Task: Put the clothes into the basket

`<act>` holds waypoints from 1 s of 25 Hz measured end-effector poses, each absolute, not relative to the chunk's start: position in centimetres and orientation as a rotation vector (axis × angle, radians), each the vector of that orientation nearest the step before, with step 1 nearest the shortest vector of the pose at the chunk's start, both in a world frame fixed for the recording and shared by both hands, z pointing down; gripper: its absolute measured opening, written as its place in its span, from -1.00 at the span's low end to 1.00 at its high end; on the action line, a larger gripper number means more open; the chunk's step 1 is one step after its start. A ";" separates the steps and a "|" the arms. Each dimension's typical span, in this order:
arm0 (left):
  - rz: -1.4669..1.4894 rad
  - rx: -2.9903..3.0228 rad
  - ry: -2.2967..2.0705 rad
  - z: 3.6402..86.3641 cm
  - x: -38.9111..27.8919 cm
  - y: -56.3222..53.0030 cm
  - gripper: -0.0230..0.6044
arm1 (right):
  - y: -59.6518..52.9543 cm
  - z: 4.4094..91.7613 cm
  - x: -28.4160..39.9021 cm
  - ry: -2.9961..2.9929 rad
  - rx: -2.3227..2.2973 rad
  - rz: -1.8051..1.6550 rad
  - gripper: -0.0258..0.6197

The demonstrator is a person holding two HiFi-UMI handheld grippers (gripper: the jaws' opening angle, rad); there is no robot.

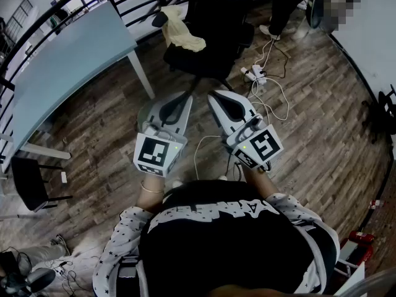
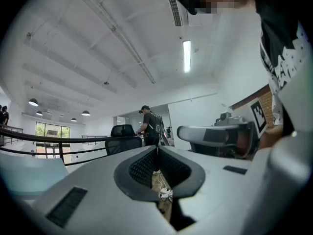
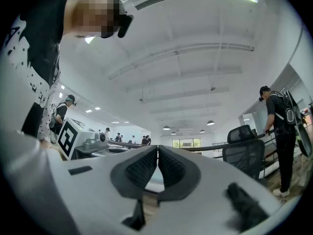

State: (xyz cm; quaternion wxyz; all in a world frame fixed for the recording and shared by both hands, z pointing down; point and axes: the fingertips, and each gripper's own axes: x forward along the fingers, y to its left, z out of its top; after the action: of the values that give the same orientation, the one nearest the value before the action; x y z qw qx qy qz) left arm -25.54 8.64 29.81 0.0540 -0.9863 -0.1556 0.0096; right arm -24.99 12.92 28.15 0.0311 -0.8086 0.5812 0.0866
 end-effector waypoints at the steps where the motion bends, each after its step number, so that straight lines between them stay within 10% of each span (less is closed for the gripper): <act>1: 0.029 -2.999 -0.474 29.7 -25.4 8.7 -0.86 | 13.0 28.2 -24.9 1.790 -2.492 0.265 -0.83; 25: -0.008 -2.994 -0.428 30.0 -24.9 11.7 -0.86 | 16.5 27.9 -23.4 1.752 -2.426 0.261 -0.82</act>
State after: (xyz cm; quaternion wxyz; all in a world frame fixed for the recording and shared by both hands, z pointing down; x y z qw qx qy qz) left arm -24.88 11.69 30.01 0.0587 -0.9882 -0.1413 -0.0027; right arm -23.36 16.55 27.90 0.0690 -0.8057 0.5819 0.0867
